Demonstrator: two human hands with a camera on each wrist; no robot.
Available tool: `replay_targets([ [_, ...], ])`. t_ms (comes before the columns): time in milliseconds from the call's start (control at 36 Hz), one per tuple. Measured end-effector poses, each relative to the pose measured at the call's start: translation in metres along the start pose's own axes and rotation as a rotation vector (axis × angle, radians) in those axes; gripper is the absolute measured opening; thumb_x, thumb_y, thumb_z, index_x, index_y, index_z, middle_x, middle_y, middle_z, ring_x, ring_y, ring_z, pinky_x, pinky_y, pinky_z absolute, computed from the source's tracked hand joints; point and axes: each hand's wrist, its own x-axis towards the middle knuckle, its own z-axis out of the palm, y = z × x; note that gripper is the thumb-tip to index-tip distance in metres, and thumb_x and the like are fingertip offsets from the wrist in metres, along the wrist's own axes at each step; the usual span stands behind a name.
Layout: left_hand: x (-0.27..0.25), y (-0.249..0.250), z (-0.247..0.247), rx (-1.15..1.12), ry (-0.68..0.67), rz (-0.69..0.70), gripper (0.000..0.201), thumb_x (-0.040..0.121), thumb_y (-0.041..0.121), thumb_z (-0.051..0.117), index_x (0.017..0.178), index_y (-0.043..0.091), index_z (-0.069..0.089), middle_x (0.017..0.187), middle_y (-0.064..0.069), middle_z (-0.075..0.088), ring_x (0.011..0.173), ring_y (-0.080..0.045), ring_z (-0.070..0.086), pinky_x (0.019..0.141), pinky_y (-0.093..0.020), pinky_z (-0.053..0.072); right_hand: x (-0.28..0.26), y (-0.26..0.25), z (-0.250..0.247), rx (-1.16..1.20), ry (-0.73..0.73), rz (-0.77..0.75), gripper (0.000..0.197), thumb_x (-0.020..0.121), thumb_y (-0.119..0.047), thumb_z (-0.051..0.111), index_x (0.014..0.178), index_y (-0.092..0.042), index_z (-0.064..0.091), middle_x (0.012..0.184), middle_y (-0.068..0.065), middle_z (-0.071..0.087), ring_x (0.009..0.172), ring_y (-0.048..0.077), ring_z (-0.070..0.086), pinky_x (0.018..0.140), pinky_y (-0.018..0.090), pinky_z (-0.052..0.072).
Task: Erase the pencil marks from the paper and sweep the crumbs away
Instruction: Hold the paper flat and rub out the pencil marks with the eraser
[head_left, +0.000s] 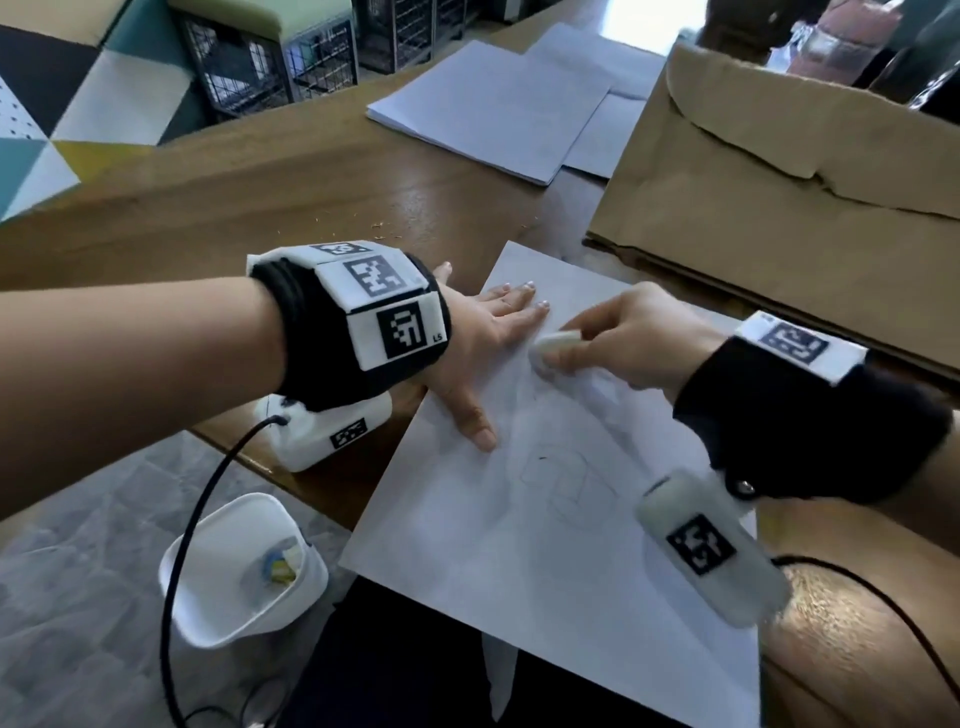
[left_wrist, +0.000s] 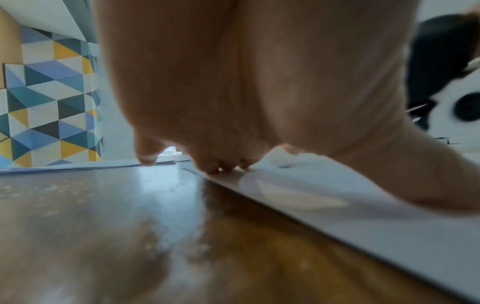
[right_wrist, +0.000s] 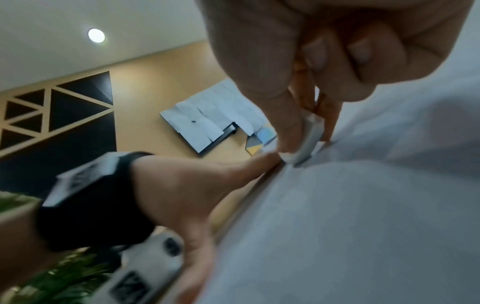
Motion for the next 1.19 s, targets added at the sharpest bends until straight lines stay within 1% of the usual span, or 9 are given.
replay_targets([
  [111,0.0,-0.002,0.002,-0.014,0.01,0.001,0.133,0.064,0.065,0.067,0.145,0.018,-0.027,0.155,0.003,-0.026,0.145,-0.011,-0.017,0.113,-0.061,-0.006,0.006,0.001,0.004,0.015,0.114,-0.021,0.019,0.074,-0.029,0.076,0.081,-0.012,0.074,0.057,-0.006,0.052,0.05,0.005,0.041,0.041,0.012,0.034],
  [222,0.003,-0.003,0.003,-0.015,0.01,0.001,0.135,0.063,0.067,0.066,0.144,0.017,-0.029,0.155,0.003,-0.028,0.144,-0.011,-0.02,0.112,-0.059,-0.008,-0.022,0.006,0.018,-0.142,-0.074,-0.088,0.031,0.074,-0.034,0.075,0.085,-0.005,0.074,0.064,0.002,0.052,0.059,0.011,0.043,0.057,0.024,0.036],
  [389,0.004,-0.005,0.003,-0.001,0.007,0.015,0.133,0.064,0.068,0.065,0.144,0.017,-0.028,0.155,0.002,-0.028,0.144,-0.01,-0.02,0.111,-0.059,-0.008,0.003,-0.005,-0.001,-0.03,0.015,-0.018,0.022,0.072,-0.03,0.078,0.082,-0.011,0.076,0.053,-0.008,0.051,0.041,0.0,0.045,0.034,0.005,0.028],
  [500,0.002,-0.004,0.002,-0.001,0.011,0.012,0.134,0.063,0.068,0.065,0.144,0.017,-0.028,0.155,0.001,-0.028,0.145,-0.012,-0.019,0.112,-0.06,-0.007,0.003,-0.001,0.007,-0.018,0.056,-0.055,0.017,0.073,-0.03,0.076,0.065,-0.016,0.071,0.051,-0.006,0.051,0.046,0.003,0.043,0.049,0.016,0.036],
  [583,0.003,-0.004,0.003,-0.003,0.007,0.012,0.135,0.063,0.07,0.064,0.144,0.015,-0.03,0.154,0.001,-0.029,0.144,-0.012,-0.021,0.112,-0.06,-0.007,-0.016,0.001,0.021,-0.084,-0.052,-0.111,0.024,0.074,-0.033,0.075,0.076,-0.009,0.075,0.063,0.002,0.053,0.058,0.011,0.042,0.059,0.025,0.036],
  [694,0.002,-0.002,0.003,0.018,0.008,0.004,0.133,0.065,0.068,0.064,0.144,0.016,-0.03,0.154,0.002,-0.029,0.144,-0.01,-0.021,0.113,-0.059,-0.007,-0.007,-0.004,0.008,-0.056,-0.064,-0.034,0.018,0.074,-0.032,0.075,0.08,-0.015,0.076,0.057,-0.005,0.053,0.055,0.007,0.044,0.045,0.01,0.035],
  [833,-0.002,0.0,0.001,0.011,0.012,0.005,0.13,0.066,0.065,0.065,0.145,0.02,-0.028,0.155,0.001,-0.028,0.145,-0.012,-0.019,0.114,-0.06,-0.005,0.007,-0.001,0.003,0.026,0.082,0.009,0.015,0.073,-0.029,0.075,0.077,-0.015,0.074,0.053,-0.005,0.047,0.05,0.008,0.04,0.038,0.01,0.033],
  [1000,0.0,-0.001,-0.001,0.007,-0.013,0.005,0.13,0.063,0.066,0.067,0.143,0.031,-0.029,0.154,0.0,-0.031,0.144,-0.013,-0.021,0.114,-0.059,-0.006,-0.015,0.005,0.014,-0.01,-0.181,0.027,0.014,0.073,-0.033,0.075,0.076,-0.02,0.075,0.037,-0.012,0.046,0.033,0.004,0.037,0.033,0.012,0.027],
  [1194,0.0,0.001,-0.002,0.013,-0.007,-0.006,0.13,0.063,0.064,0.068,0.143,0.031,-0.028,0.154,0.001,-0.029,0.145,-0.013,-0.019,0.113,-0.057,-0.007,0.001,0.005,-0.005,0.022,0.001,-0.008,0.011,0.073,-0.034,0.076,0.073,-0.023,0.073,0.063,-0.006,0.058,0.054,0.004,0.045,0.043,0.01,0.035],
])
